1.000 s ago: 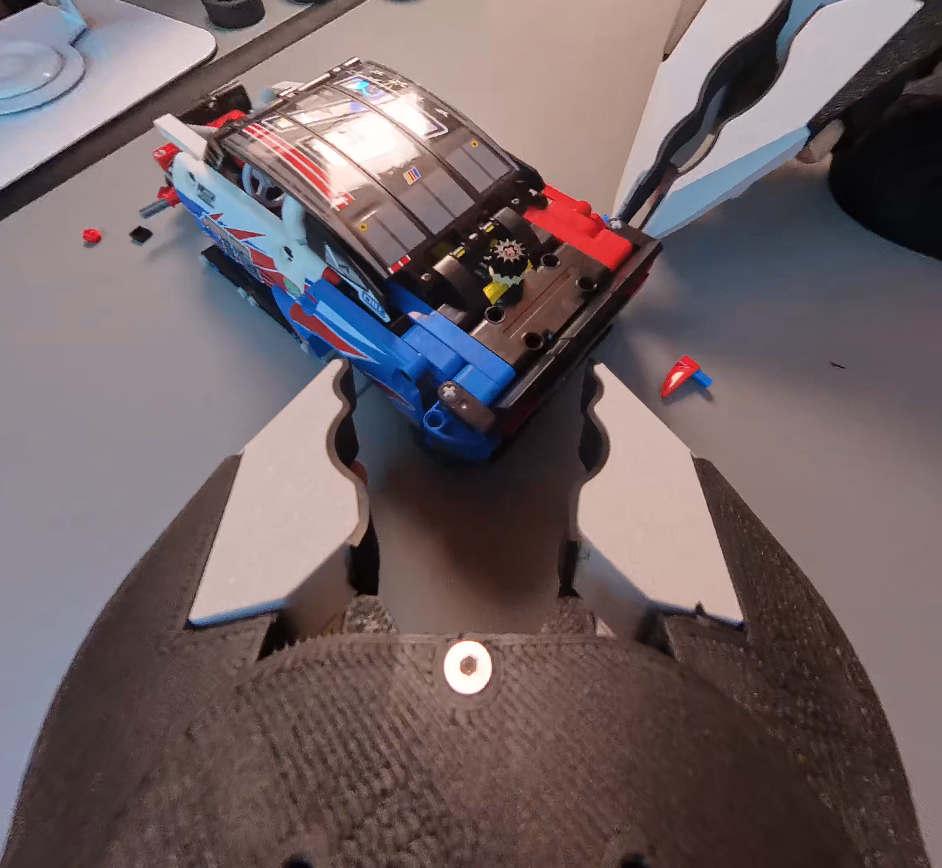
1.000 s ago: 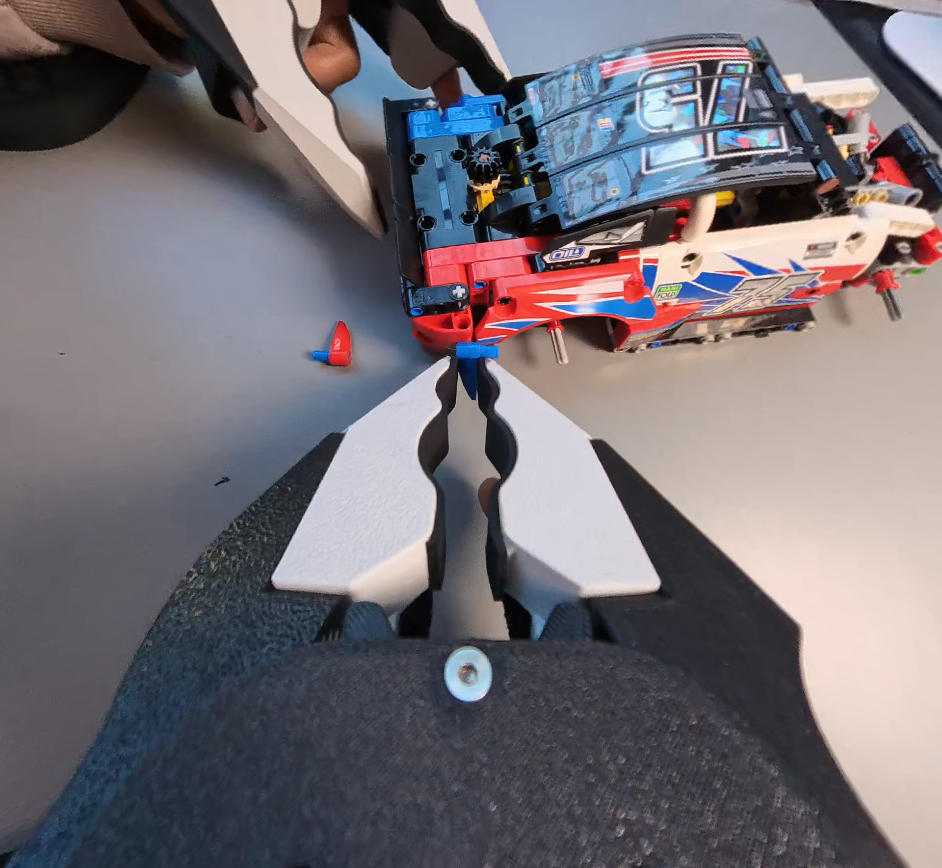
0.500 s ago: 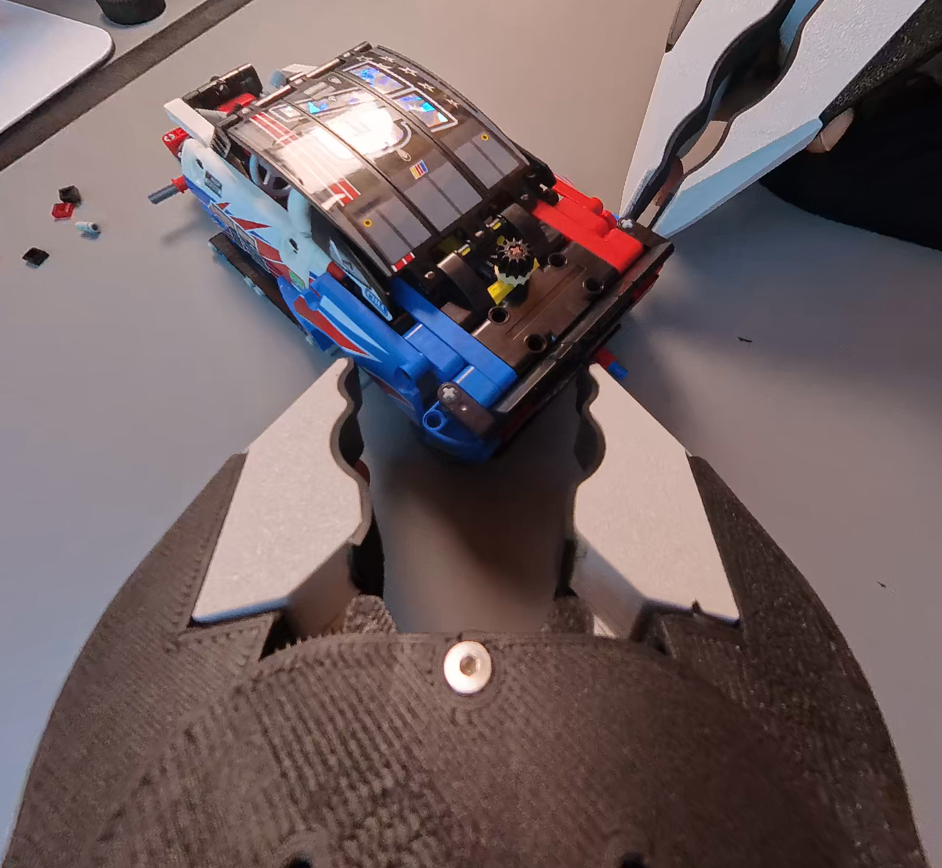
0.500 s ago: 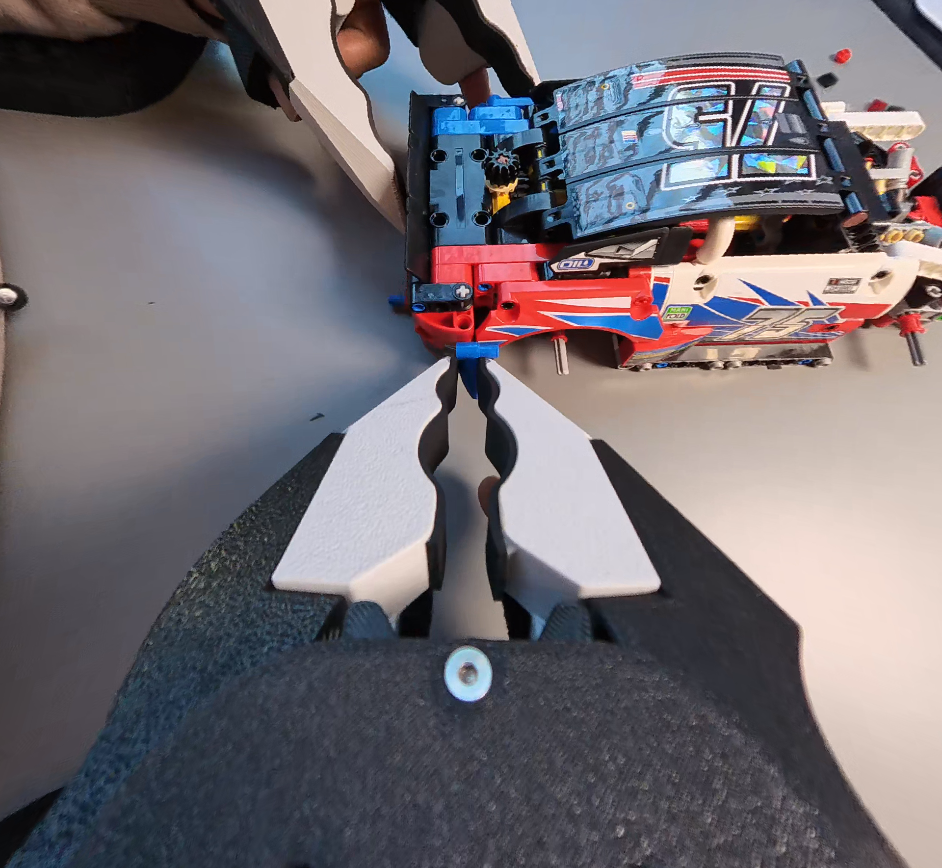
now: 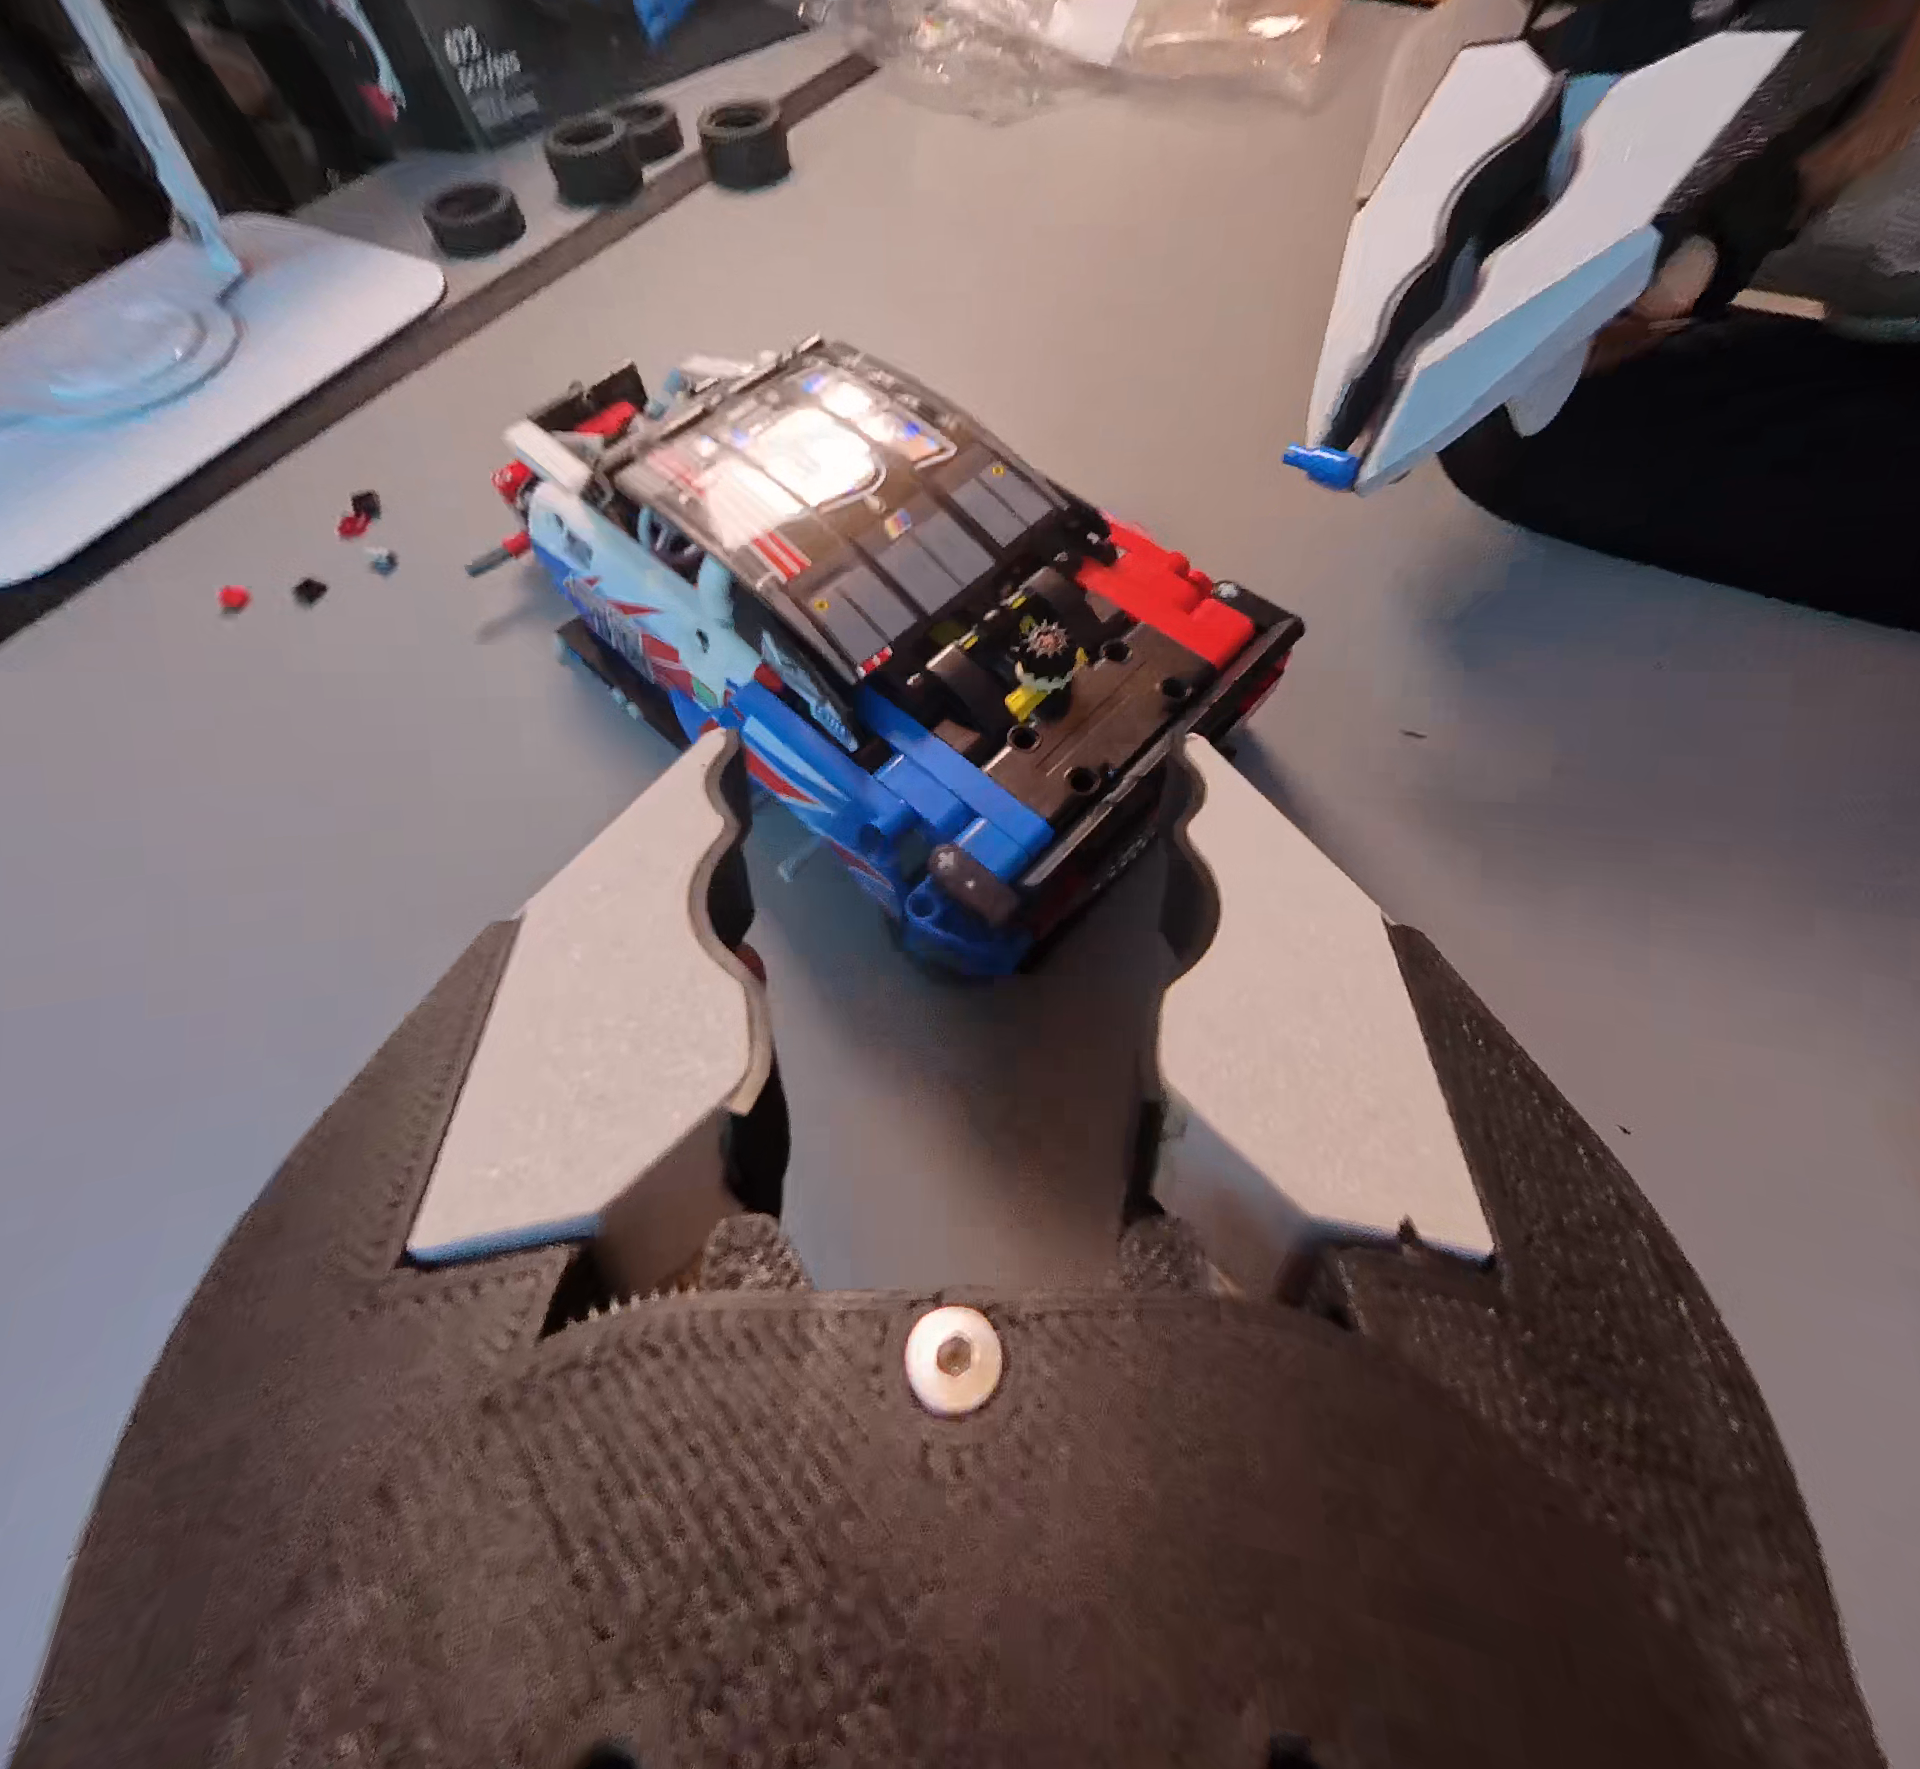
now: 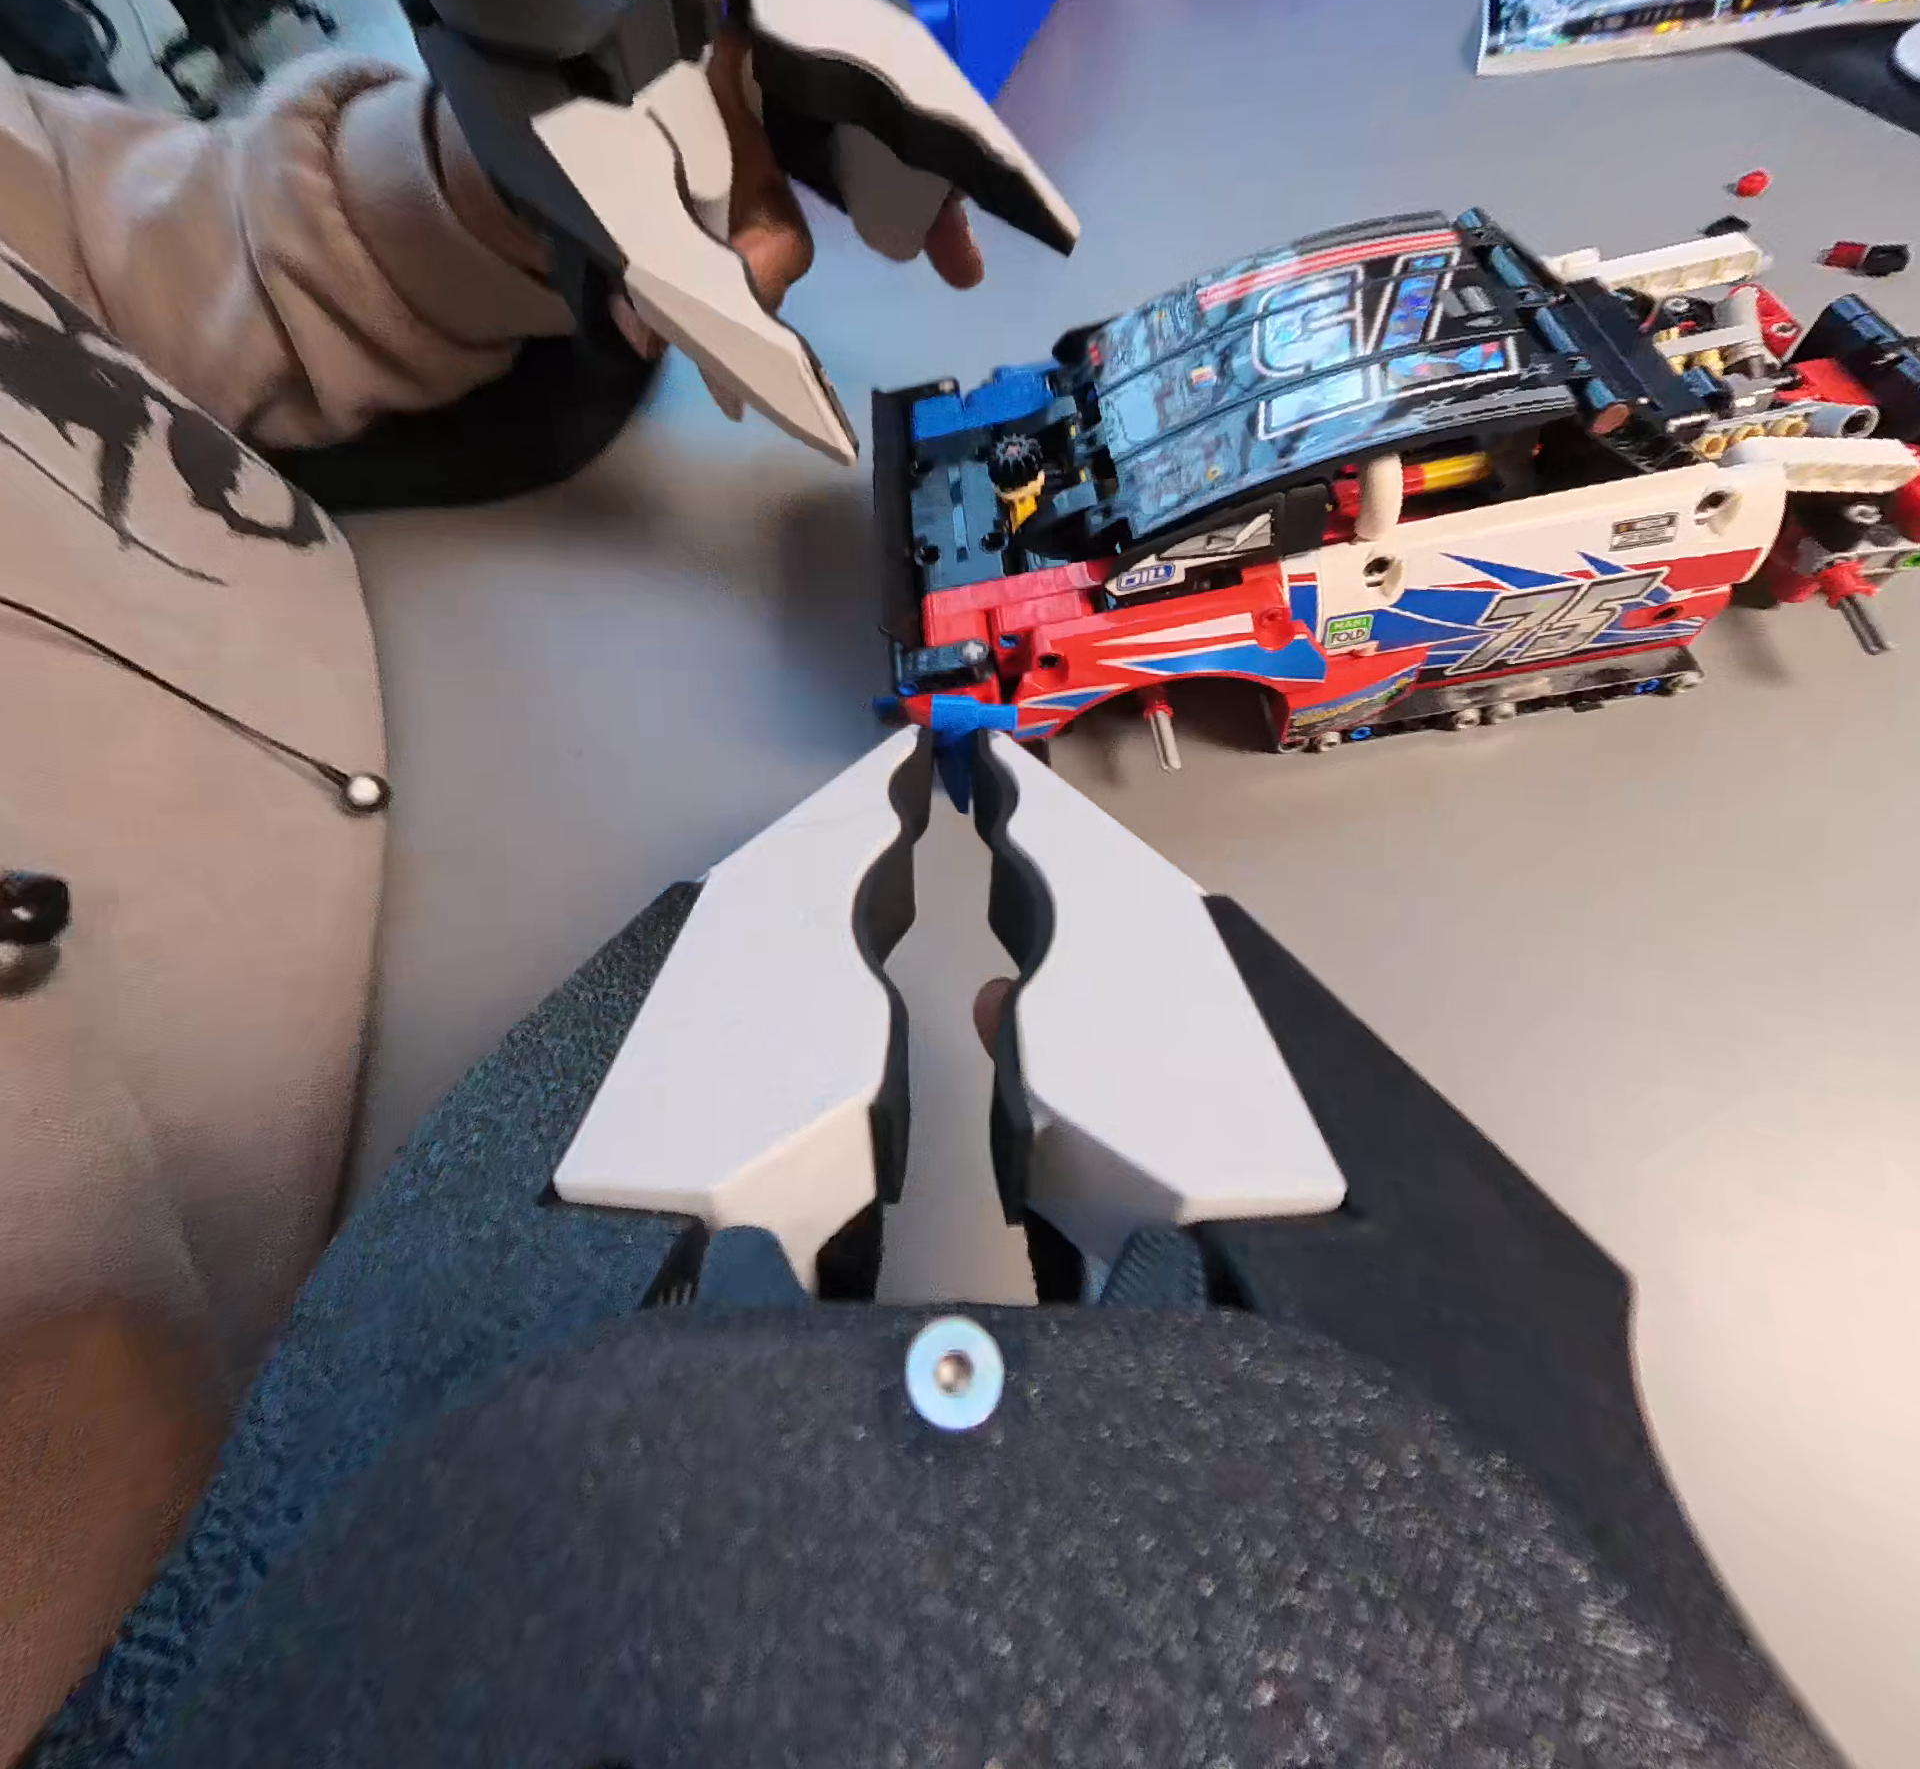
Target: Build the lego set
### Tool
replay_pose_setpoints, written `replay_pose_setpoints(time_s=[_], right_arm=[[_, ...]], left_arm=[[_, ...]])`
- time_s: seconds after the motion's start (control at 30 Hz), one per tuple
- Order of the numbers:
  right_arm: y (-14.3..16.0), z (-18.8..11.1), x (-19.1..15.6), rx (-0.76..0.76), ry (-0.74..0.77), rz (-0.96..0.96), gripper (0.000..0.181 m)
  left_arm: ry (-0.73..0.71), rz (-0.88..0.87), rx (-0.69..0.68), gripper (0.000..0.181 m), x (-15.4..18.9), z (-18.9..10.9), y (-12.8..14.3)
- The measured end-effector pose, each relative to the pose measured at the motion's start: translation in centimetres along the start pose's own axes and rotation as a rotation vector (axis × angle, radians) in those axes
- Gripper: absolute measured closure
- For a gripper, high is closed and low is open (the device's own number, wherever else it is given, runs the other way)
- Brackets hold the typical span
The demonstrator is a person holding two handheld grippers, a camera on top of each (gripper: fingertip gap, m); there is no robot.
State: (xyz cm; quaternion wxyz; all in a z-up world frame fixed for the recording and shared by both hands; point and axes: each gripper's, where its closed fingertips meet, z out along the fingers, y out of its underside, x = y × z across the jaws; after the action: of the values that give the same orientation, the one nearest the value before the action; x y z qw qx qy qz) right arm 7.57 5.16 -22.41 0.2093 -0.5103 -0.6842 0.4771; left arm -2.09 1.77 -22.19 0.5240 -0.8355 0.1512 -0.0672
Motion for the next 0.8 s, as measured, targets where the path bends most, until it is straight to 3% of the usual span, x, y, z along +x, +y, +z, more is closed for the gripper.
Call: replay_pose_setpoints(time_s=[0.13, 0.4, 0.8], right_arm=[[-3.4, 0.1, -2.2, 0.258, -0.080, 0.266, 0.177], [-6.8, -0.3, -5.1, 0.627, -0.432, 0.839, 0.177], [-6.9, 0.4, -5.5, 0.663, -0.488, 0.906, 0.178]], left_arm=[[0.155, 0.127, 0.129, 0.136, 4.2, -0.5, -3.2], [0.218, 0.308, 0.263, 0.154, 7.6, -0.1, -5.7], [0.243, 0.301, 0.335, 0.161, 8.7, -1.4, -6.1]])
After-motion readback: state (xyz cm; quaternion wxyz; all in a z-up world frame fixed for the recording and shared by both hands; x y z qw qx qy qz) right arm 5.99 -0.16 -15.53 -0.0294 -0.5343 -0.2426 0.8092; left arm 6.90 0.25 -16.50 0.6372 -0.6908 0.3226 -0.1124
